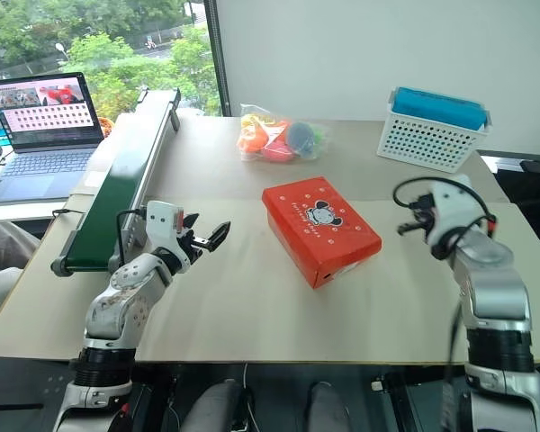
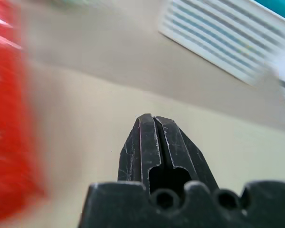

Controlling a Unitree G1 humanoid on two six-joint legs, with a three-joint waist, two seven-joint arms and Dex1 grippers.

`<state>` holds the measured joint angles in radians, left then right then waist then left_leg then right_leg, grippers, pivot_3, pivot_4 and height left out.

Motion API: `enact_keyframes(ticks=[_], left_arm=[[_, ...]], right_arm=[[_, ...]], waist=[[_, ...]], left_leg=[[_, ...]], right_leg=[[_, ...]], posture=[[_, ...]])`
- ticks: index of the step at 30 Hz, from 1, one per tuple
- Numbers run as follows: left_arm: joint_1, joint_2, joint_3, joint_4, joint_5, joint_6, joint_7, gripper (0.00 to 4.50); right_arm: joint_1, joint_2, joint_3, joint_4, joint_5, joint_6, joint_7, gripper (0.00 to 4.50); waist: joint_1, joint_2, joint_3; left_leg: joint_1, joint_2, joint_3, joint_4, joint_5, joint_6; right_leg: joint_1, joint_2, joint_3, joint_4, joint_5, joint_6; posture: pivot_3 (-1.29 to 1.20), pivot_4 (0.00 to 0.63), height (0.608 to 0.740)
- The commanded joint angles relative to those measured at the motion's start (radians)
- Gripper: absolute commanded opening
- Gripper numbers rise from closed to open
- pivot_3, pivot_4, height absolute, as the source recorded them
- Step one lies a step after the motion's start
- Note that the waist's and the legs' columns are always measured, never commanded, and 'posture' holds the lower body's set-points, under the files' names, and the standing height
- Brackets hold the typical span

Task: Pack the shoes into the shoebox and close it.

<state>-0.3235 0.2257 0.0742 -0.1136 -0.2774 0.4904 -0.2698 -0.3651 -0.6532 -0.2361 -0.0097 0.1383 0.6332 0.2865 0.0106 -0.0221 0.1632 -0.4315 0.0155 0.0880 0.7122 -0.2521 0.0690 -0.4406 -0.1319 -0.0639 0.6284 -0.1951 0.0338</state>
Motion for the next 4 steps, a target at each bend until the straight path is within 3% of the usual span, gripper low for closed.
enact_keyframes(ticks=[1, 4], left_arm=[[0.016, -0.043, 0.036, -0.002, 0.016, -0.065, 0.069, 4.45], [0.02, -0.056, 0.058, 0.01, 0.015, -0.078, 0.1, 4.45]], right_arm=[[0.039, 0.0, -0.064, -0.032, -0.07, -0.093, -0.102, 0.1], [0.054, 0.018, -0.085, -0.038, -0.066, -0.125, -0.125, 0.1]], waist=[[-0.002, 0.0, 0.0], [-0.004, 0.0, 0.0]], left_leg=[[0.001, 0.0, 0.0, 0.0, 0.0, 0.0], [0.002, 0.001, 0.0, 0.0, 0.001, -0.001]], right_leg=[[0.0, 0.0, 0.0, 0.001, 0.0, 0.0], [0.0, 0.001, 0.0, 0.001, 0.0, 0.001]], posture=[[0.0, 0.15, 0.699], [0.0, 0.15, 0.699]])
